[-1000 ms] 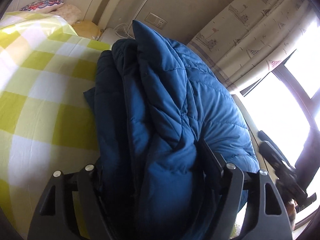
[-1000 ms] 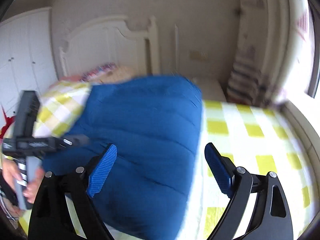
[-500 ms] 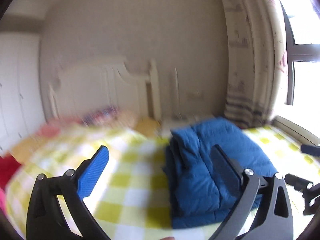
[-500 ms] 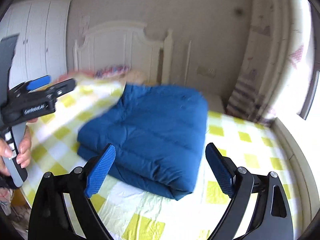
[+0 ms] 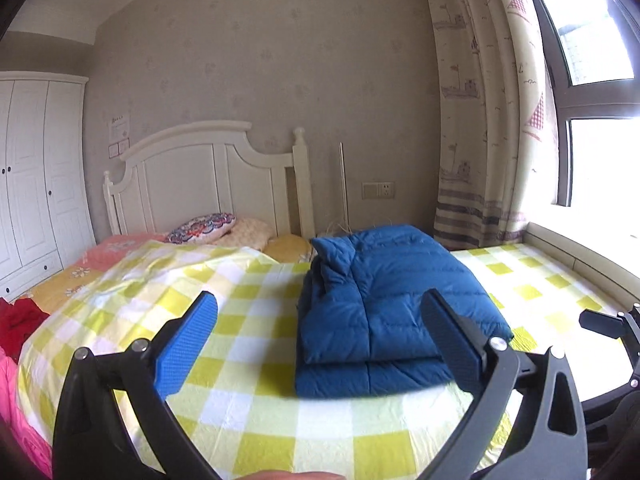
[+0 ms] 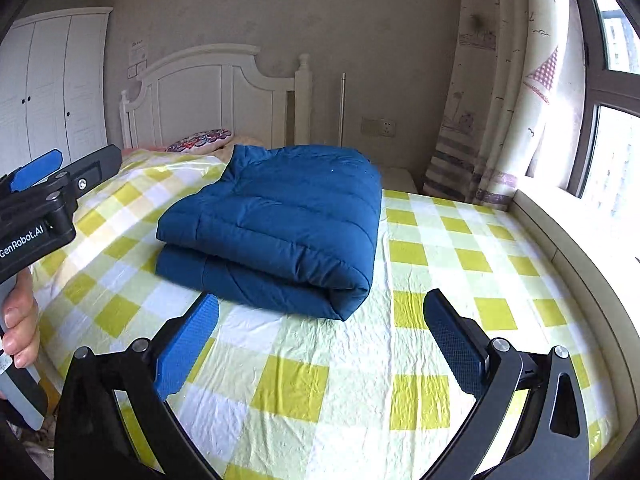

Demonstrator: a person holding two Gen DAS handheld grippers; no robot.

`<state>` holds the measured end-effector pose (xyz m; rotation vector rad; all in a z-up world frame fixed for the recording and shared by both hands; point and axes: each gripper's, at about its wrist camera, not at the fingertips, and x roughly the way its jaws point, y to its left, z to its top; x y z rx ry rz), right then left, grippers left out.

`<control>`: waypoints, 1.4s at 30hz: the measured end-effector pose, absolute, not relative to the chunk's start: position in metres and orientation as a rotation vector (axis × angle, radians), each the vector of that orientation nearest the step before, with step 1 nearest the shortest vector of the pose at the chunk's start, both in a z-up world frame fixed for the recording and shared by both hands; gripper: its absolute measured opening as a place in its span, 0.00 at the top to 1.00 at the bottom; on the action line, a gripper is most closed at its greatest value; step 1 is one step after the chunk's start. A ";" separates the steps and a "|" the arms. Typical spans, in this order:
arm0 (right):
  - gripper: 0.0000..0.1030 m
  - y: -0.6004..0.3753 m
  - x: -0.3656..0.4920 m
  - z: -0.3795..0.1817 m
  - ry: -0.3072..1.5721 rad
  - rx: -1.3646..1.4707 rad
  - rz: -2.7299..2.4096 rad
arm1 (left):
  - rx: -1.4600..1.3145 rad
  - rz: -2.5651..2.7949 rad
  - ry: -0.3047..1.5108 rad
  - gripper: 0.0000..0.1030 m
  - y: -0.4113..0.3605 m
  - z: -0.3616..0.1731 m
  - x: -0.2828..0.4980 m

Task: Fold large clothes

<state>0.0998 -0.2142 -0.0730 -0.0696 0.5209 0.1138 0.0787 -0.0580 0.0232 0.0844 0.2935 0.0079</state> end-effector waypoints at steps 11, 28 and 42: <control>0.05 -0.207 0.098 -0.068 0.492 -0.065 0.107 | 0.064 0.006 0.339 0.02 -0.050 0.004 0.080; 0.05 -0.207 0.093 -0.062 0.454 -0.040 0.100 | 0.066 0.008 0.376 0.02 -0.043 -0.006 0.082; 0.05 -0.203 0.091 -0.061 0.444 -0.038 0.110 | 0.064 0.011 0.385 0.02 -0.040 -0.010 0.081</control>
